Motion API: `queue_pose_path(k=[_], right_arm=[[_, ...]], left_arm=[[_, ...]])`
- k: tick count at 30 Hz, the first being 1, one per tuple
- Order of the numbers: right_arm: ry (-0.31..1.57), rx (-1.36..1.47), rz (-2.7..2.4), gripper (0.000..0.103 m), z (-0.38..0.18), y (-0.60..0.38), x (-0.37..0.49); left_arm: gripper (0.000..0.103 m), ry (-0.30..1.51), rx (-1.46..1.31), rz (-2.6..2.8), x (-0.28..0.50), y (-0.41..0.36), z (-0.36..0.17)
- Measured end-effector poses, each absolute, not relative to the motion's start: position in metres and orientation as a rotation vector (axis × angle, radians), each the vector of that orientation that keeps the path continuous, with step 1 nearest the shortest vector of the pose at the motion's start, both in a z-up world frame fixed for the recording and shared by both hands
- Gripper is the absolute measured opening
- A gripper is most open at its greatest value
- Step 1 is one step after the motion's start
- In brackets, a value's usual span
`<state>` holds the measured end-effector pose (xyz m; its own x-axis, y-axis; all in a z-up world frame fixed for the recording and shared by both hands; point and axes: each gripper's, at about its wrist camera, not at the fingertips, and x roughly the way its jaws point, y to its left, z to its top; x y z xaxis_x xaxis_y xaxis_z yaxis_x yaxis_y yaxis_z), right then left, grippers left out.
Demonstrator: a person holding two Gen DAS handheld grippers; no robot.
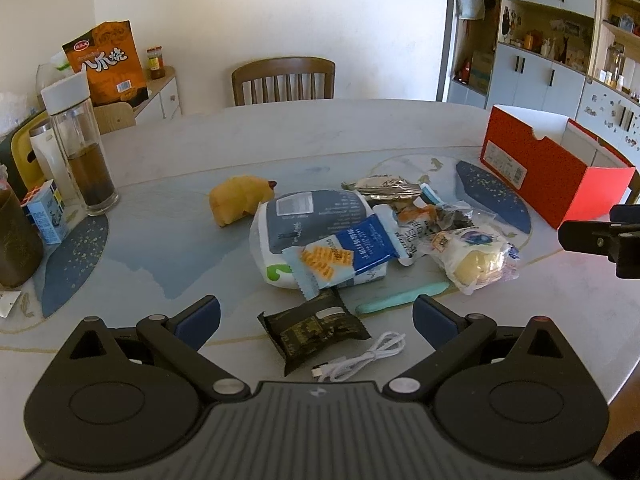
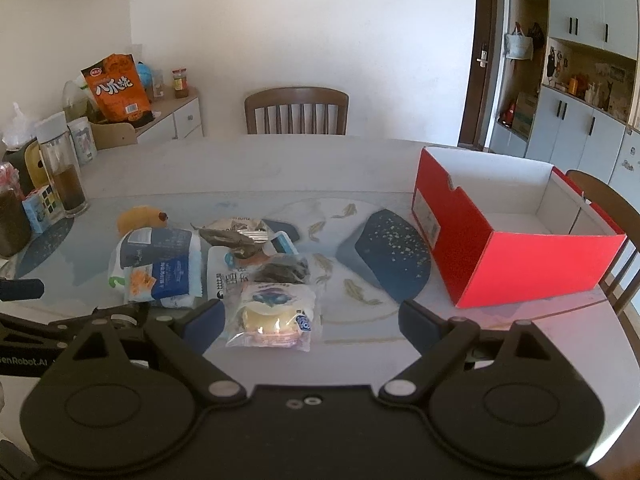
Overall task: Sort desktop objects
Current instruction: 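Move both tools toward the snack pile on the table, then grasp the cream bun with the right tool while the left tool grasps the dark snack packet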
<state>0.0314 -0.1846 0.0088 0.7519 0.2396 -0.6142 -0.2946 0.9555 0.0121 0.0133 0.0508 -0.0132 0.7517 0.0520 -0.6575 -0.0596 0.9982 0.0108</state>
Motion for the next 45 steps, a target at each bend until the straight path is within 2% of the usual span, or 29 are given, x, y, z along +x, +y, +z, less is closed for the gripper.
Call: queue_pose_path(k=[28, 37, 40, 42, 45], right_arm=[[0.738, -0.105, 0.241, 0.094, -0.054, -0.131, 0.085], [0.769, -0.095, 0.223, 0.089, -0.063, -0.129, 0.092], [0.775, -0.091, 0.229, 0.085, -0.064, -0.128, 0.095], [0.78, -0.088, 0.239, 0.078, -0.064, -0.127, 0.095], [0.786, -0.084, 0.253, 0.072, -0.063, -0.126, 0.096]], left_arm=[[0.102, 0.771, -0.047, 0.099, 0.05, 0.063, -0.066], [0.09, 0.789, -0.048, 0.085, 0.052, 0.062, -0.072], [0.077, 0.804, -0.04, 0.084, 0.054, 0.061, -0.074], [0.069, 0.813, -0.045, 0.083, 0.055, 0.062, -0.074], [0.064, 0.814, -0.05, 0.083, 0.057, 0.066, -0.073]])
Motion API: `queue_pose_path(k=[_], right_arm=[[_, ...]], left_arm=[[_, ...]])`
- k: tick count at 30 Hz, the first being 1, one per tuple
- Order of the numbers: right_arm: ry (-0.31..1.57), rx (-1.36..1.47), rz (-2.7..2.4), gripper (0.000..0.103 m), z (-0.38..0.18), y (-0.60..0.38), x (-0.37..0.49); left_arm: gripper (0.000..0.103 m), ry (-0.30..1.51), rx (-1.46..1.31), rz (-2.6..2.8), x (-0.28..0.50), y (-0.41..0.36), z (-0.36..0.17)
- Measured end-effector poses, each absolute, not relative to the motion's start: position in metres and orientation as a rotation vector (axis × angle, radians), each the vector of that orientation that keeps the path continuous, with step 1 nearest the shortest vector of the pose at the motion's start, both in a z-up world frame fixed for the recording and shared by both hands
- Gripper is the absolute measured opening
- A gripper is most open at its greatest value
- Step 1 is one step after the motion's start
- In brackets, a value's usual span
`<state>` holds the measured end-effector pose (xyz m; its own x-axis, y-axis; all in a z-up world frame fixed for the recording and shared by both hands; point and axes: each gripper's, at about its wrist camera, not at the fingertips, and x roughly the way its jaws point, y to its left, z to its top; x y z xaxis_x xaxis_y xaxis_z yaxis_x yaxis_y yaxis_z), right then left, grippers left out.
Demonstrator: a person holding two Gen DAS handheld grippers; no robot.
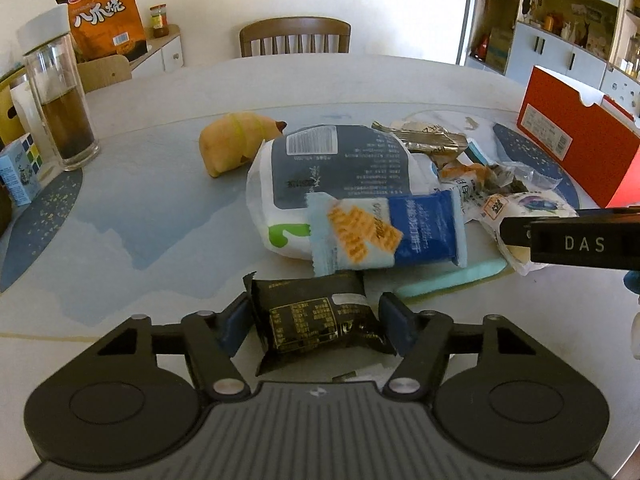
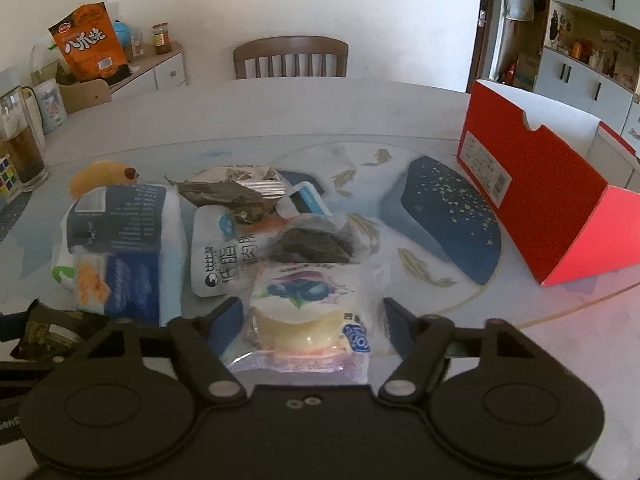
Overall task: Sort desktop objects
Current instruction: 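Grasp the cream bun with the right tool while the left tool grasps the dark snack packet, then carry the bun and dark packet into the red shoebox with both tools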
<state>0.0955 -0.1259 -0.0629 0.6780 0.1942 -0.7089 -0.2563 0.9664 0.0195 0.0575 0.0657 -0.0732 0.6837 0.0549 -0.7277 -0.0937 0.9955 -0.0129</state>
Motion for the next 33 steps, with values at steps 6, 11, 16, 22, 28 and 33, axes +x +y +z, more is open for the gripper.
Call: queue_pose_path(k=[6, 11, 16, 22, 28, 33], right_arm=[[0.796, -0.075, 0.259, 0.064, -0.06, -0.126, 0.096], [0.807, -0.073, 0.262, 0.06, -0.056, -0.129, 0.094], [0.804, -0.057, 0.249, 0.06, -0.046, -0.136, 0.091], [0.769, -0.035, 0.246, 0.06, -0.024, -0.147, 0.086], [0.725, -0.016, 0.24, 0.06, 0.002, -0.163, 0.081], [0.686, 0.002, 0.246, 0.06, 0.021, -0.182, 0.083]], left_arm=[[0.055, 0.815, -0.053, 0.076, 0.059, 0.068, -0.069], [0.053, 0.815, -0.057, 0.052, 0.056, 0.07, -0.062], [0.053, 0.796, -0.062, 0.028, 0.053, 0.073, -0.049], [0.053, 0.753, -0.053, -0.001, 0.056, 0.069, -0.023], [0.053, 0.723, -0.038, -0.048, 0.064, 0.054, 0.0], [0.053, 0.693, -0.021, -0.082, 0.076, 0.029, 0.019]])
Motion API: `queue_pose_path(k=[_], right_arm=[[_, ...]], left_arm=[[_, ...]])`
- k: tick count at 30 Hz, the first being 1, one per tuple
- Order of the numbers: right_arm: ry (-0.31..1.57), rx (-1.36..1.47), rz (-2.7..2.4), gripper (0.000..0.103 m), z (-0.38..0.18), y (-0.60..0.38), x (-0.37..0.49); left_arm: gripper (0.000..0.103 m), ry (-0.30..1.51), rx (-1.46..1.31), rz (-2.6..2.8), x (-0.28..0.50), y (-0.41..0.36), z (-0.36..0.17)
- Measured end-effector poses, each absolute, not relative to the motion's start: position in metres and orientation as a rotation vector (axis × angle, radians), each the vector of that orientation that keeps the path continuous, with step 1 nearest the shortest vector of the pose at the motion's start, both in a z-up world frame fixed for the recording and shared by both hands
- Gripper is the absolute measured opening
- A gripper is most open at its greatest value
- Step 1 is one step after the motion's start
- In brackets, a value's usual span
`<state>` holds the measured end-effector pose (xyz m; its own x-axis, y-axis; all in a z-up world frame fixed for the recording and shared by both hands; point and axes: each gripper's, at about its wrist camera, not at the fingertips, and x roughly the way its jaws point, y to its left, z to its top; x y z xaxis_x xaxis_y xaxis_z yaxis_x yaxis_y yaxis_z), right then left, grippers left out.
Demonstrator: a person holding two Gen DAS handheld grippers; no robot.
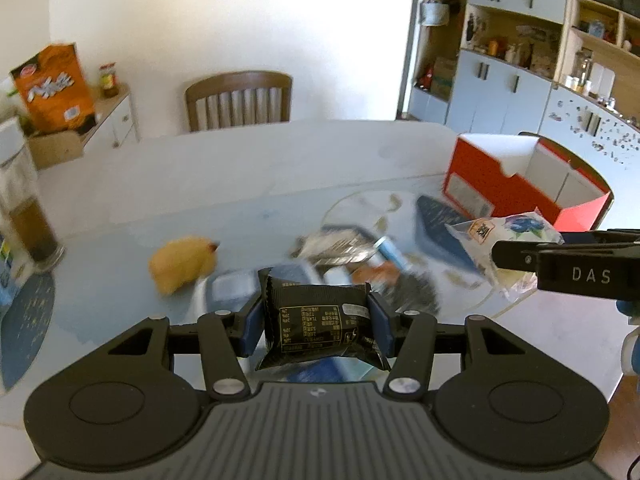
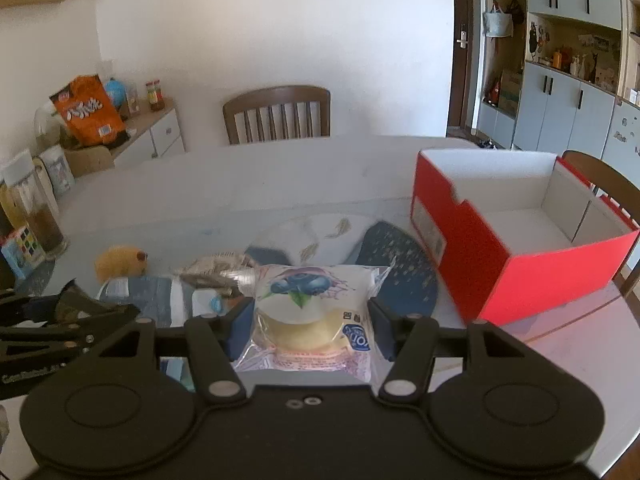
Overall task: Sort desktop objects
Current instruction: 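Carry the bun and dark packet into the red shoebox with both tools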
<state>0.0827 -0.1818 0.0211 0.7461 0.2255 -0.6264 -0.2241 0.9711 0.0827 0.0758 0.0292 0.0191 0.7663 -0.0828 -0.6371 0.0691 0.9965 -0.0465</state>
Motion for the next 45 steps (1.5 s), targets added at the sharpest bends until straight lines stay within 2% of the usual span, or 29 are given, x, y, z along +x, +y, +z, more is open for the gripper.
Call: queue_pose_path(k=[24, 34, 45], right_arm=[[0.617, -0.006, 0.294, 0.06, 0.059, -0.318, 0.155], [0.599, -0.047, 0.231, 0.06, 0.056, -0.368, 0.193], [0.635, -0.074, 0.192, 0.06, 0.04, -0.399, 0.22]], left_arm=[[0.053, 0.597, 0.014, -0.185, 0.163, -0.145, 0.07], [0.053, 0.606, 0.107, -0.297, 0.203, -0.218, 0.064], [0.053, 0.645, 0.158, -0.335, 0.237, -0.257, 0.048]])
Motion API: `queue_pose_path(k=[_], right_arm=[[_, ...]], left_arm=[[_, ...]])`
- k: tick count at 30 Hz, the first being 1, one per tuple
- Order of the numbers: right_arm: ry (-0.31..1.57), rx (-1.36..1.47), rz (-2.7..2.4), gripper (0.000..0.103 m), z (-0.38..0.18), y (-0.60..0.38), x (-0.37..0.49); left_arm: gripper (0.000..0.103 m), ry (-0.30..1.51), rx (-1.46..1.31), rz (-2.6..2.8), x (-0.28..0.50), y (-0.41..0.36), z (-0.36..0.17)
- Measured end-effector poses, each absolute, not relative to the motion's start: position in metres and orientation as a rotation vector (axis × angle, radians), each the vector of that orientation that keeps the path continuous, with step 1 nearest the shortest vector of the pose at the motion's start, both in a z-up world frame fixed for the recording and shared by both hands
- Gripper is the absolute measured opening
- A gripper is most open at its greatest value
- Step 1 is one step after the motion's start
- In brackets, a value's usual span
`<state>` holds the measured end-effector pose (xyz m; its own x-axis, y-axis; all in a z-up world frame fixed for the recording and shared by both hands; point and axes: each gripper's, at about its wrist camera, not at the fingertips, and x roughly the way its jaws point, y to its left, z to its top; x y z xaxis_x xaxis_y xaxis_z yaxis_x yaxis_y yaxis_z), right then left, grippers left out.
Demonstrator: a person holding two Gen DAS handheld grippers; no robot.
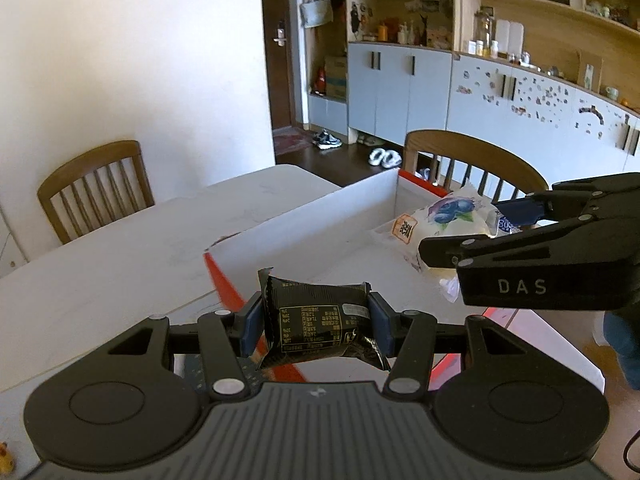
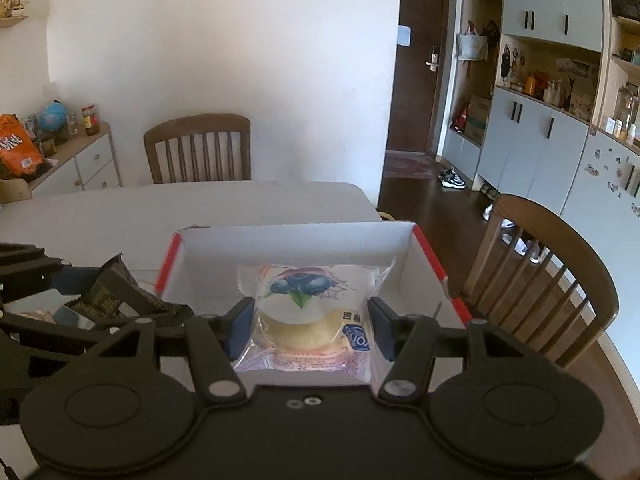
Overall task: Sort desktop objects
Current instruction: 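Carry the bun and dark packet into the red shoebox with both tools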
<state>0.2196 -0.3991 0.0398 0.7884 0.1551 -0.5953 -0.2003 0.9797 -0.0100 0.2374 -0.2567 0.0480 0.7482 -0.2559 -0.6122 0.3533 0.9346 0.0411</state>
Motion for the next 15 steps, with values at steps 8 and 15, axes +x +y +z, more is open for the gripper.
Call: queue_pose_path(k=[8, 15], right_arm=[[0.723, -0.063, 0.186, 0.06, 0.017, -0.417, 0.245], [0.817, -0.059, 0.186, 0.06, -0.01, -0.431, 0.266]], left_arm=[[0.053, 0.758, 0.161, -0.367, 0.274, -0.271, 0.029], [0.053, 0.863, 0.203, -0.393, 0.305, -0.286, 0.009]])
